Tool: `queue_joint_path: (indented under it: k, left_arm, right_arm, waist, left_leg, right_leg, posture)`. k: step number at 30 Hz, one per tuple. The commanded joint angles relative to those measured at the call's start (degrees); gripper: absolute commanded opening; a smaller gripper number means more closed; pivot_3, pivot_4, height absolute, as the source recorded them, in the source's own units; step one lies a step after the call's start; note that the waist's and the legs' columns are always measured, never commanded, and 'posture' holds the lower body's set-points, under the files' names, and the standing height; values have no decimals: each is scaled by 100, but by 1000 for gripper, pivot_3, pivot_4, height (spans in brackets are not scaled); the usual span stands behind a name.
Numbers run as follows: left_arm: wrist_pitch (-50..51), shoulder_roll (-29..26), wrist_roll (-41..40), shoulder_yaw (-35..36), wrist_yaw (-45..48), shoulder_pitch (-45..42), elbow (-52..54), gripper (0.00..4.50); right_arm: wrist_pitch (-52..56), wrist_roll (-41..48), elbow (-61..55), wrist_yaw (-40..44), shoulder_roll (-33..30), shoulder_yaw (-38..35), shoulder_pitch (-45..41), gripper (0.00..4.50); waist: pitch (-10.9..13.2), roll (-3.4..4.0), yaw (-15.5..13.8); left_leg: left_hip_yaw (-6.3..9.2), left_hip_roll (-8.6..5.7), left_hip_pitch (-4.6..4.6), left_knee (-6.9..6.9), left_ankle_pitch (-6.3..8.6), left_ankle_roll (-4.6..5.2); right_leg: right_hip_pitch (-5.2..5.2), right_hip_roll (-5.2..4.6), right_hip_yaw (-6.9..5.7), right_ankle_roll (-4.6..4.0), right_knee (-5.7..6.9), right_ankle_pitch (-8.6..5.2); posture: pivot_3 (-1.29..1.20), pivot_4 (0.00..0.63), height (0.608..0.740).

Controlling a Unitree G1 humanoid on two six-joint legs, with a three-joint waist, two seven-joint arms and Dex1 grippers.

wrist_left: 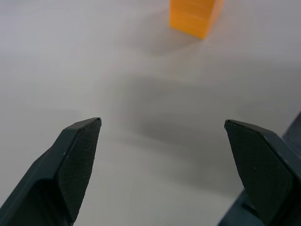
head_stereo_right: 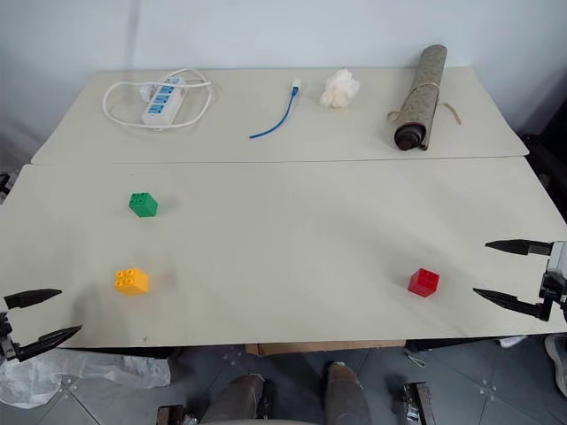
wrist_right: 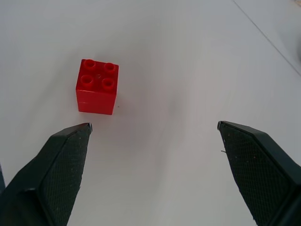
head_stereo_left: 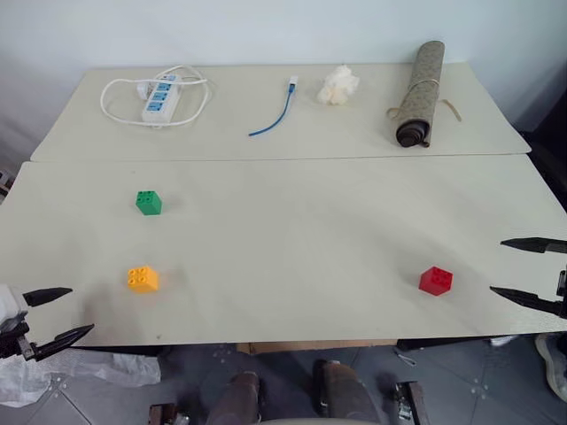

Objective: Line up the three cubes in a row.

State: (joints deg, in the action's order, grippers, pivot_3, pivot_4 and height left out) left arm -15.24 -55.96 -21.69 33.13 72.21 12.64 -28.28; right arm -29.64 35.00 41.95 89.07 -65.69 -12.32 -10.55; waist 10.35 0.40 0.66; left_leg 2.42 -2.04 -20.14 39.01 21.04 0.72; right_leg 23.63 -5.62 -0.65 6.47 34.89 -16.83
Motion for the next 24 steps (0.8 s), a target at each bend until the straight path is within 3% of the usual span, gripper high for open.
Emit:
queue_joint_path:
  k: [1,7,9,11,17,21,24]
  left_arm:
    - [53,-29,-130,169,-148,-89,194,4468]
    - [1252,294,-1054,13,-458,-327,2137,4468]
    - [2089,421,-1546,-433,-882,-571,3405,4468]
    - [2447,528,-1515,-928,-1092,-754,4103,4468]
    - [2687,1013,-898,-2520,-1188,-1552,4545,4468]
    - [2809,1238,-844,-2926,-1189,-1920,4525,4468]
    - [2901,1320,-829,-3112,-1135,-2112,4532,4468]
  right_arm:
    - [145,-19,26,243,75,-320,-216,4500]
    - [477,-59,-305,-745,489,-808,-493,4500]
    - [621,-7,-706,-1060,609,-1091,-258,4500]
    - [732,-38,-1030,-1205,590,-1390,145,4500]
    - [646,-351,-530,-1226,246,-2508,1458,4500]
    - [754,-427,-503,-1164,261,-2909,2170,4500]
    - [1166,-320,-1299,-1129,423,-2914,2546,4500]
  waist:
    - [0,0,0]
    - [0,1,-43]
    - [1,1,-78]
    - [0,7,-152]
    - [-11,31,-205]
    - [-8,25,-170]
    - [-9,28,-51]
  left_leg:
    - [0,0,0,0,0,0]
    - [3,-1,-4,6,0,0]
    - [8,-2,-6,7,0,0]
    - [15,-6,-10,10,-1,0]
    - [4,-11,-10,8,-1,2]
    - [-9,-13,-5,8,-3,8]
    - [-21,-10,5,9,-7,7]
  right_leg:
    - [0,0,0,0,0,0]
    - [0,-2,0,1,4,1]
    - [0,-4,-1,2,10,1]
    - [-1,-8,-3,3,11,2]
    - [-2,7,-2,7,9,4]
    - [-7,10,11,12,-1,6]
    - [-9,11,25,16,0,9]
  posture:
    - [0,150,740]
    - [0,150,740]
    - [0,150,740]
    - [0,150,740]
    - [0,150,740]
    - [0,150,740]
    - [0,150,740]
